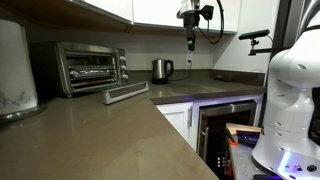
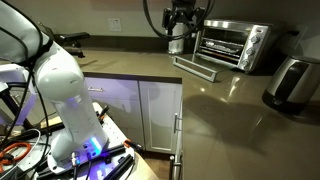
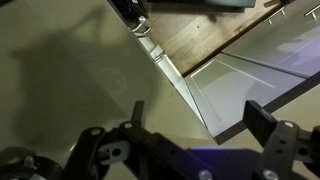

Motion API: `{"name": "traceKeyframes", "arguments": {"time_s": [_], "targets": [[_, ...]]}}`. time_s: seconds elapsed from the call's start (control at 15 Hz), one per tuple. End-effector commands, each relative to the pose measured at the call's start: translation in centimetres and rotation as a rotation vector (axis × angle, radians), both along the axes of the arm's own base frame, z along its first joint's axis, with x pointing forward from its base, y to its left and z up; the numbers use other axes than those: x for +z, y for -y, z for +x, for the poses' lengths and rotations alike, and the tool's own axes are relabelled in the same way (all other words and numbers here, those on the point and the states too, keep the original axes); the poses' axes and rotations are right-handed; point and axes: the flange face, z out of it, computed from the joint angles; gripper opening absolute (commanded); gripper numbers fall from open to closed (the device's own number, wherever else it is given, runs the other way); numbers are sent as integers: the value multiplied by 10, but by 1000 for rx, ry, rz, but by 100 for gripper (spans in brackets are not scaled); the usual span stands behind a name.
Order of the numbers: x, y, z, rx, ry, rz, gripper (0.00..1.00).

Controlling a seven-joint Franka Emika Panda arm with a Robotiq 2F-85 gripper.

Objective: Close the door of the microwave oven

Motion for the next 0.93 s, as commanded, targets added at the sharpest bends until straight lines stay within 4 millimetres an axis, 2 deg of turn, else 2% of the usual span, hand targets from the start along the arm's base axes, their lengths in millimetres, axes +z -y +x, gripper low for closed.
{"name": "traceKeyframes", "arguments": {"time_s": [0.0, 0.67, 0.8, 0.87], "targets": [[0, 1, 1, 16, 32, -26, 100], [-1, 2, 12, 63, 195, -36, 100], [-2, 3, 12, 82, 226, -37, 97], [-2, 3, 12, 99, 246, -31, 99]]}}
